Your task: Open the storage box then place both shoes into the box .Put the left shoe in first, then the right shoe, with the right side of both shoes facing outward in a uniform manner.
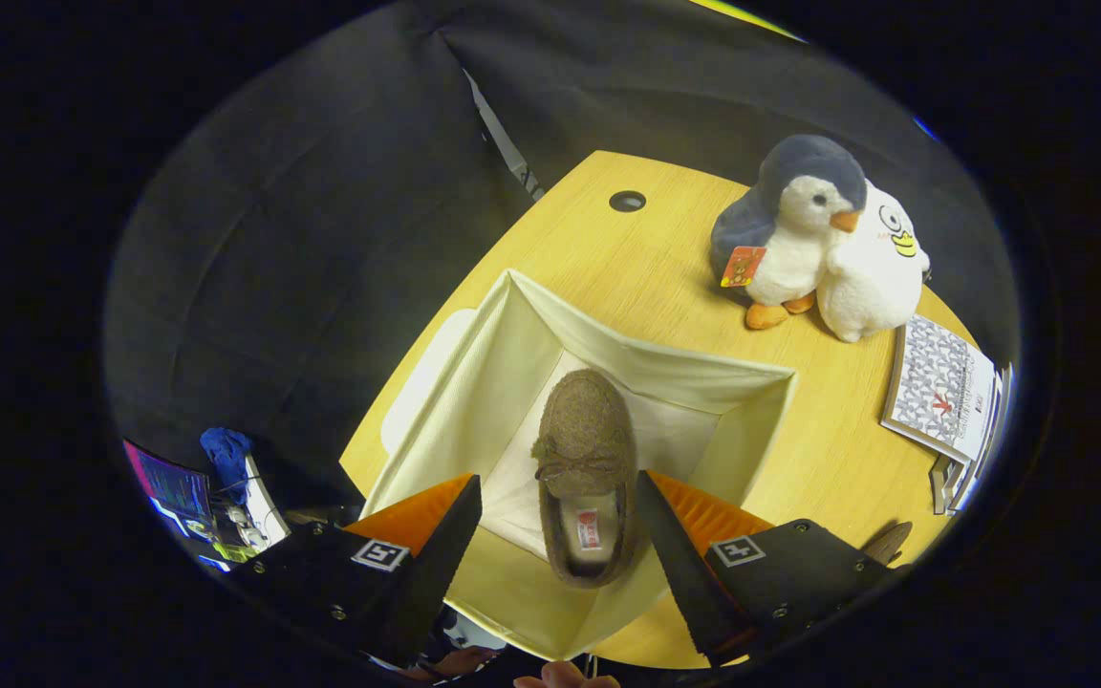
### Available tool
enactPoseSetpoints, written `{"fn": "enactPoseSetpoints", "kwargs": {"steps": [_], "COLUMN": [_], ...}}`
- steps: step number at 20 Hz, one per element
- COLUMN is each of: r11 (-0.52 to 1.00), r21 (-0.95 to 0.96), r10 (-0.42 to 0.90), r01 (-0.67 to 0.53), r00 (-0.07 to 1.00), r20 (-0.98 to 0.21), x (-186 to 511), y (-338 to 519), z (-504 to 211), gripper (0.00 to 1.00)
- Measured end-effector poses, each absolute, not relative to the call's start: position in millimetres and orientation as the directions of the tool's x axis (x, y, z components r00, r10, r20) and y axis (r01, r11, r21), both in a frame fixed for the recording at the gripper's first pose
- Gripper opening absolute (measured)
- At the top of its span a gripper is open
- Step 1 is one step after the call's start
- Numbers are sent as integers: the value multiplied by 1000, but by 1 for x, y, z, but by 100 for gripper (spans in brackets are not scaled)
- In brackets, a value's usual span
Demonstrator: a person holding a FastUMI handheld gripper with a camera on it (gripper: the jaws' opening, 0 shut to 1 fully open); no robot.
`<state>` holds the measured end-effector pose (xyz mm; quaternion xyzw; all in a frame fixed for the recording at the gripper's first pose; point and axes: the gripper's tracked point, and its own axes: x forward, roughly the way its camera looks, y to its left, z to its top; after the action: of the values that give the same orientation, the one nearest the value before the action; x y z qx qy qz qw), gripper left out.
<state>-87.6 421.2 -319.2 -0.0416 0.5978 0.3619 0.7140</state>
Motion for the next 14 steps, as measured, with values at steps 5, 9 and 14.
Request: {"fn": "enactPoseSetpoints", "kwargs": {"steps": [5, 9, 14], "r11": [757, 793, 842], "r21": [402, 414, 402], "r10": [514, 519, 487], "r01": [-516, -447, -360], "r00": [90, 141, 187], "r20": [-853, -843, -853], "x": [-62, -46, -32], "y": [380, 331, 263], "z": [-280, -264, -267], "gripper": [99, 99, 99]}}
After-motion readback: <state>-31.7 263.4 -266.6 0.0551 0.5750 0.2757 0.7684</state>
